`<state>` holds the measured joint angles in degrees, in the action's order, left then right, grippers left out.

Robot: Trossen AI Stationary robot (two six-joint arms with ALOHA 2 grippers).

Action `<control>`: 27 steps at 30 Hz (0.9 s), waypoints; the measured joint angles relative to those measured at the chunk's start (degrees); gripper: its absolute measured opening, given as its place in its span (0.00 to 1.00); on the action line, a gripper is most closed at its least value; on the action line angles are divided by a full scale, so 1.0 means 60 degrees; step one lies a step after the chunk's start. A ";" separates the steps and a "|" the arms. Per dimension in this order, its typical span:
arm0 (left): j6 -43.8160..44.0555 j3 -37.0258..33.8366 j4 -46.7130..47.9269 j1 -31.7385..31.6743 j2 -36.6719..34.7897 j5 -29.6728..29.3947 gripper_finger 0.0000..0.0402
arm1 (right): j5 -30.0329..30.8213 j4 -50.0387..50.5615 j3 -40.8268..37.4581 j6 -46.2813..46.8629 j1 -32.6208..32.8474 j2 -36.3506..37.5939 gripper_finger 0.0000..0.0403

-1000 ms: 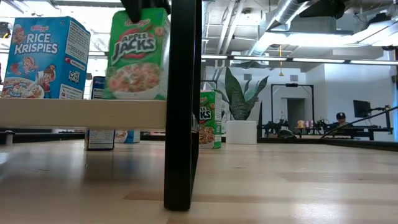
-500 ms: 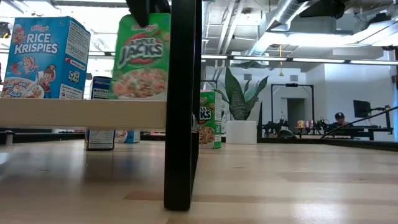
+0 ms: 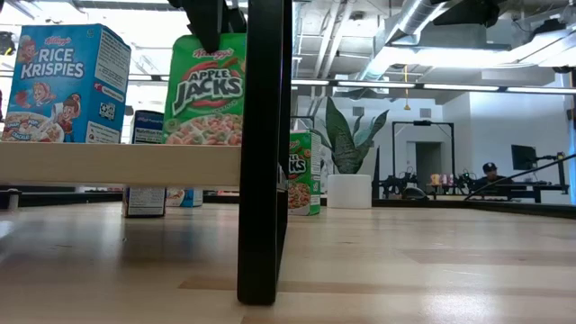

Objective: Stack cereal on shelf
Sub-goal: Put the left green cereal box on the shelf

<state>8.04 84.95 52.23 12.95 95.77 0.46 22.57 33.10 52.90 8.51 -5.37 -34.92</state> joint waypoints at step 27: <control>0.0083 0.0004 0.0035 0.0033 -0.0004 0.0336 0.60 | -0.0011 0.0000 0.0000 -0.0004 0.0000 0.0000 0.80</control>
<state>8.54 84.97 52.44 13.15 95.74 2.47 22.50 33.10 52.90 8.49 -5.37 -34.92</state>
